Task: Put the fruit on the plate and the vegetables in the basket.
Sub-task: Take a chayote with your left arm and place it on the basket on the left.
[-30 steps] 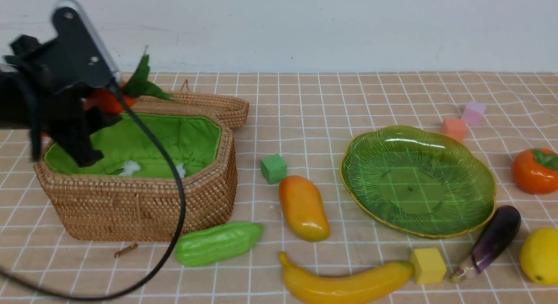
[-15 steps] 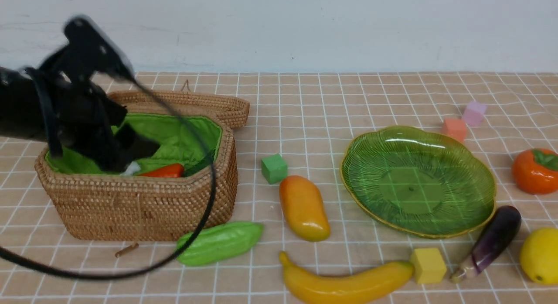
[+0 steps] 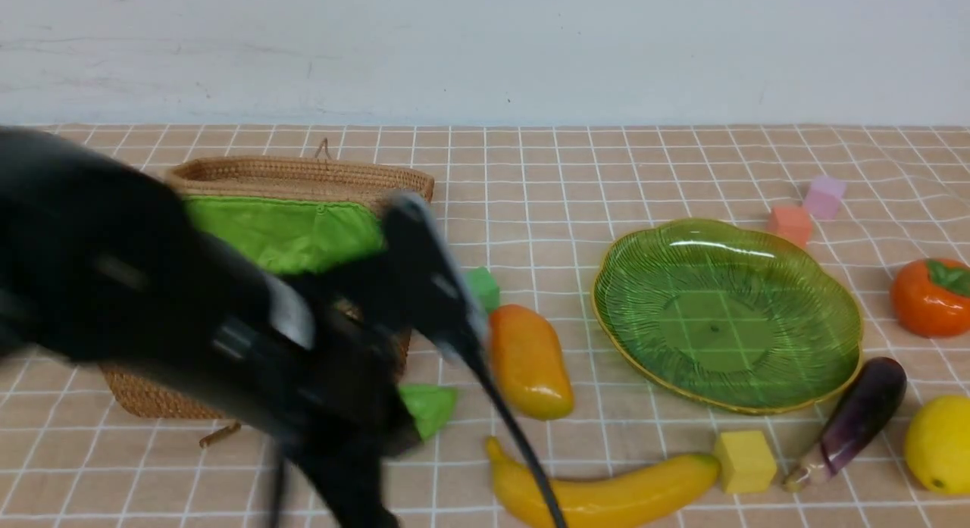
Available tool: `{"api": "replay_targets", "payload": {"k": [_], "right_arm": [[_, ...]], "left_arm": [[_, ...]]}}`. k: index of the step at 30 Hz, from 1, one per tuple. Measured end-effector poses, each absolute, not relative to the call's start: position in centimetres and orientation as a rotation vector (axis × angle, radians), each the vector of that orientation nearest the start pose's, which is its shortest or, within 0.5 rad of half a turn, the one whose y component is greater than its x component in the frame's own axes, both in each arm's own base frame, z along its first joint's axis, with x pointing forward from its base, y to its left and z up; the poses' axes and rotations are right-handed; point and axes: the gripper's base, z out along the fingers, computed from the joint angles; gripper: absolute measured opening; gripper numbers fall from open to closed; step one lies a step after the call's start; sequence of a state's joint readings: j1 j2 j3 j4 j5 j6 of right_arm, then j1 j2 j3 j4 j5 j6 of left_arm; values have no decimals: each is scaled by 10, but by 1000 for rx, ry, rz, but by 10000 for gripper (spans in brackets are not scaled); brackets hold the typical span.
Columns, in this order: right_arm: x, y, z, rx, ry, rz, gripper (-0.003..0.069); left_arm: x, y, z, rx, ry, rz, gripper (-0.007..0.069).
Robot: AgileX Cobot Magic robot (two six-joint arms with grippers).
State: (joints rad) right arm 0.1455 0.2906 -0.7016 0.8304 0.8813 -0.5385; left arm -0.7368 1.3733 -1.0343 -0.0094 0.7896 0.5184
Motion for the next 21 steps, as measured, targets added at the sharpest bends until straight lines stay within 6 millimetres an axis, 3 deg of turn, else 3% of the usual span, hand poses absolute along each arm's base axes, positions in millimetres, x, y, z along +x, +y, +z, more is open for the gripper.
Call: {"api": "replay_targets", "payload": {"k": [3,4,8,11,16,21], "right_arm": [[15,55,366,-514,1703,692,141],[15,55,365,-517,1706,697,141],[13,57,364,-534,1720,719,141],[12,58,364,-547,1728,745,141],[10,60,363,-559,1735,769,141],[8,61,361,-584,1756,783,141]], "left_arm": [[213,-210,263,1599,2104,19,245],[221,-219,254,1602,2107,66,341],[248,-239,235,1589,2130,163,501],[265,-251,221,1607,2163,228,544],[284,-265,204,1651,2214,320,538],[291,-269,205,1653,2240,359,510]]}}
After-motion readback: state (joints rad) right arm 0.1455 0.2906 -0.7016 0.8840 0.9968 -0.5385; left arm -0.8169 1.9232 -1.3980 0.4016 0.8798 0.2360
